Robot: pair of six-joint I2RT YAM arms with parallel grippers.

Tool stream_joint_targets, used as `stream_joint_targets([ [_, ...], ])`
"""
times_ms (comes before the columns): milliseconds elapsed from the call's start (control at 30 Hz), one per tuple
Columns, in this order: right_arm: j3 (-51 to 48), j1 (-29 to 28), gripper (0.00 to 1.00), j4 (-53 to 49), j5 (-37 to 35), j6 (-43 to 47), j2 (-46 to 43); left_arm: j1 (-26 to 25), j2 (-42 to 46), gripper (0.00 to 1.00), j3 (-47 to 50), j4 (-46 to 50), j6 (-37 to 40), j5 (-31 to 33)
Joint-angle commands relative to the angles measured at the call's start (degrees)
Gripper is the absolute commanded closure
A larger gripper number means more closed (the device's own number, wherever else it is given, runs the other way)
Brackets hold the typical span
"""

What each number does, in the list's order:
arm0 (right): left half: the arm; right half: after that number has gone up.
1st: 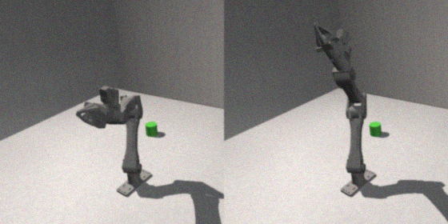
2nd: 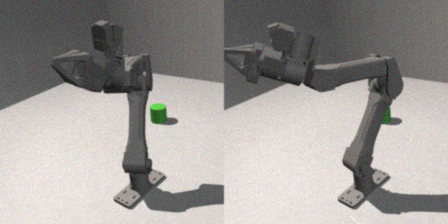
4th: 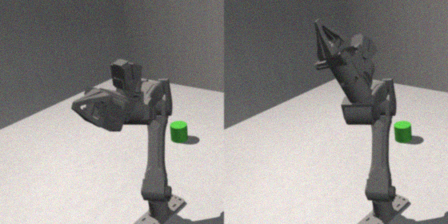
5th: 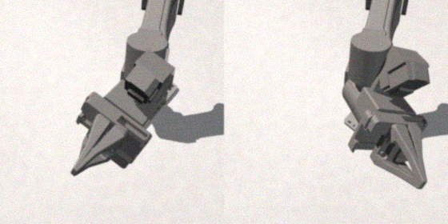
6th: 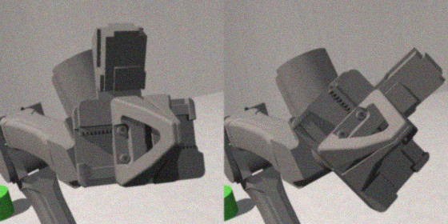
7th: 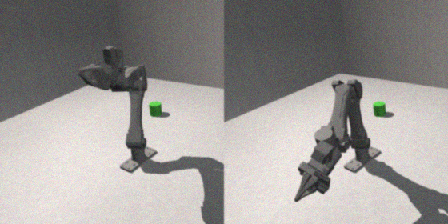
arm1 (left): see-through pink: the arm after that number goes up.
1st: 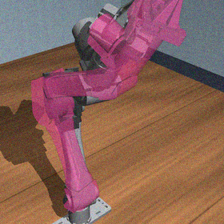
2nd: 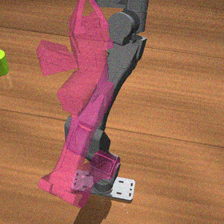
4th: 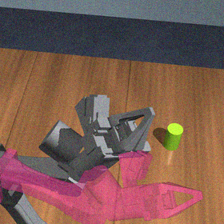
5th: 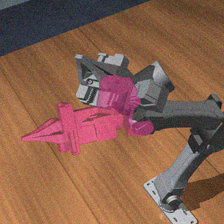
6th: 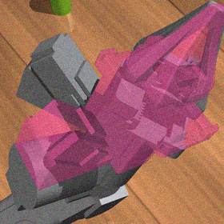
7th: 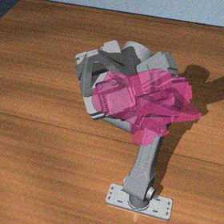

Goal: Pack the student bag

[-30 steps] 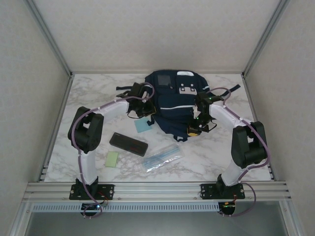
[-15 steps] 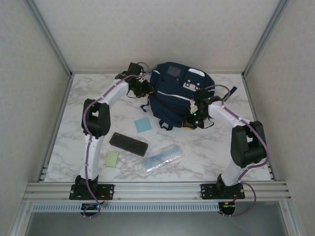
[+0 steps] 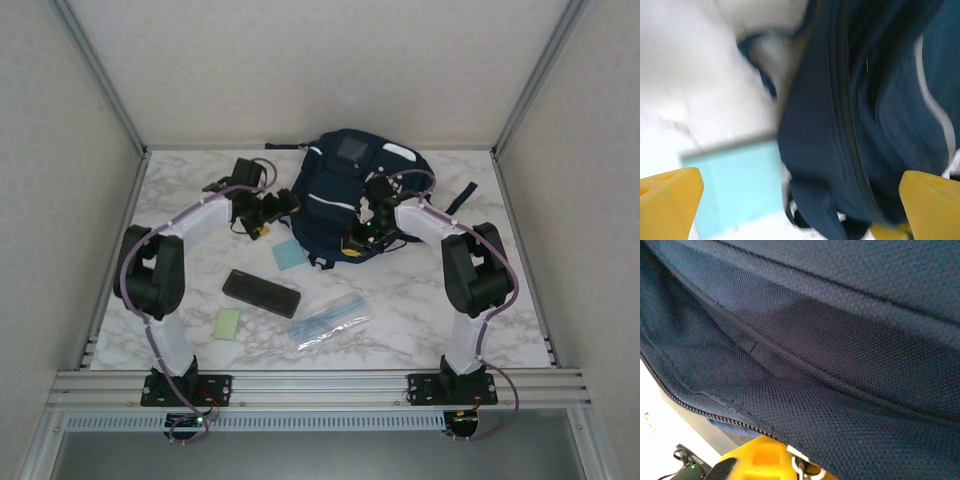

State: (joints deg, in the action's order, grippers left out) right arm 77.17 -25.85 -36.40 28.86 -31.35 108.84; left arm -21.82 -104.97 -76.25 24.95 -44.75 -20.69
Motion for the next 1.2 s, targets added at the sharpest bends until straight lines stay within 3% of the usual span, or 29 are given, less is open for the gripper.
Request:
stream_joint_targets([
  [0, 1.95, -0.37, 1.00, 2.56, 2.09, 0.22, 0.67, -5.78, 3.53, 0.00, 5.43, -6.20, -7.37, 0.14],
  [133, 0.12, -0.28, 1.00, 2.14, 2.24, 0.67, -1.19, -11.23, 1.69, 0.04, 6.92, -10.59, -12.95, 3.02],
  [267, -1.99, -0.28, 1.00, 1.00, 2.18, 1.33, -3.65, -13.44, -2.57, 0.16, 5.47, -12.49, -15.45, 4.41],
  [467, -5.00, 0.34, 1.00, -3.14, -0.98, 5.41, -8.04, -13.77, -4.90, 0.72, 3.92, -12.61, -15.27, 6.85],
  [533, -5.58, 1.00, 1.00, -5.55, -2.20, 9.39, -8.64, -13.68, -4.56, 0.96, 3.31, -11.65, -14.42, 7.27],
  [567, -5.66, 1.18, 1.00, -6.90, -3.43, 11.46, -8.73, -13.61, -4.17, 1.00, 3.08, -11.14, -13.98, 7.40],
  [767, -4.37, 1.56, 1.00, -17.86, -18.32, 23.54, -5.96, -12.59, -0.64, 1.00, 2.86, -7.63, -9.57, 7.48],
  [1167, -9.39, 5.71, 1.00, -14.14, -39.12, 36.74, -6.76, -7.97, 4.26, 1.00, 5.38, -2.17, -3.08, 7.20],
])
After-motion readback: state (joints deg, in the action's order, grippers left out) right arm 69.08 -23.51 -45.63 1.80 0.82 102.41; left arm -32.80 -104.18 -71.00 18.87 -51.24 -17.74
